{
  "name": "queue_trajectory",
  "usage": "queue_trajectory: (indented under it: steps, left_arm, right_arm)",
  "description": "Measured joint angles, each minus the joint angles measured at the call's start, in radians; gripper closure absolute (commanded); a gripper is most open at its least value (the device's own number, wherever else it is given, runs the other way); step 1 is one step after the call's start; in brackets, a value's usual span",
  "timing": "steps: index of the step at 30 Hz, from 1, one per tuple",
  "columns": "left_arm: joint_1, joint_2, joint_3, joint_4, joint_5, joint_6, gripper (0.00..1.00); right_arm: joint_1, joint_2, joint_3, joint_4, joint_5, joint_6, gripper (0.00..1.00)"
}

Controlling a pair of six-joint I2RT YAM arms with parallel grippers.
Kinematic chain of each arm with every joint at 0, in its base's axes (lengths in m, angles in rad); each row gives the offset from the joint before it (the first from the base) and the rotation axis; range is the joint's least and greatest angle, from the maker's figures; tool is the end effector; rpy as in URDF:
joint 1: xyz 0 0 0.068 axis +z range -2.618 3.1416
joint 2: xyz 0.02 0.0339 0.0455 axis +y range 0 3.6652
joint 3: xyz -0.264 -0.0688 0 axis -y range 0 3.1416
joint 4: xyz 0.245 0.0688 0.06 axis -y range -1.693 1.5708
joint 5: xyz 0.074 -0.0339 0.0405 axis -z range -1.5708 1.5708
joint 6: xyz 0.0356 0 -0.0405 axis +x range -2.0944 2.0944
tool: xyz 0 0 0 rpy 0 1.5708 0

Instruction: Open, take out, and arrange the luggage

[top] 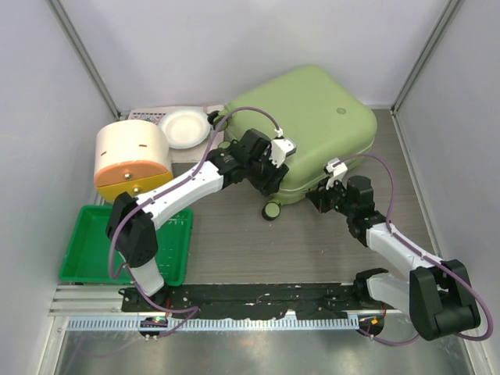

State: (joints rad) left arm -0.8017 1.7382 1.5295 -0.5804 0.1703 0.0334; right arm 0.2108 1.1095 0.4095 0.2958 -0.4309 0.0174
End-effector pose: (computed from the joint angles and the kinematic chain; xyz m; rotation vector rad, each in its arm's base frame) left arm 0.2690 -0.2865 0.3043 1.0585 2.1761 -0.5648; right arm 0.2182 0.0619 0.1961 -0.4709 1.9232 0.5733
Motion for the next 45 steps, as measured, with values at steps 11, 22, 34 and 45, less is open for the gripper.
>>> queue_trajectory:
  steps: [11,22,34,45]
  left_arm:
    - [0.077,-0.073,-0.074,-0.012,0.153,0.039,1.00]
    - [0.207,-0.109,-0.093,-0.085,0.180,0.240,1.00]
    - [0.271,0.012,0.045,-0.121,0.202,0.329,1.00]
    - [0.293,0.106,0.174,-0.189,0.202,0.349,1.00]
  right_arm:
    - [-0.130,-0.080,0.012,-0.136,0.014,-0.233,0.99]
    - [-0.589,0.251,0.276,-0.179,-0.197,-0.504,0.99]
    - [-0.675,0.685,0.590,-0.055,-0.596,-0.608,0.99]
    - [-0.644,0.963,0.858,0.140,-0.634,-0.547,0.99]
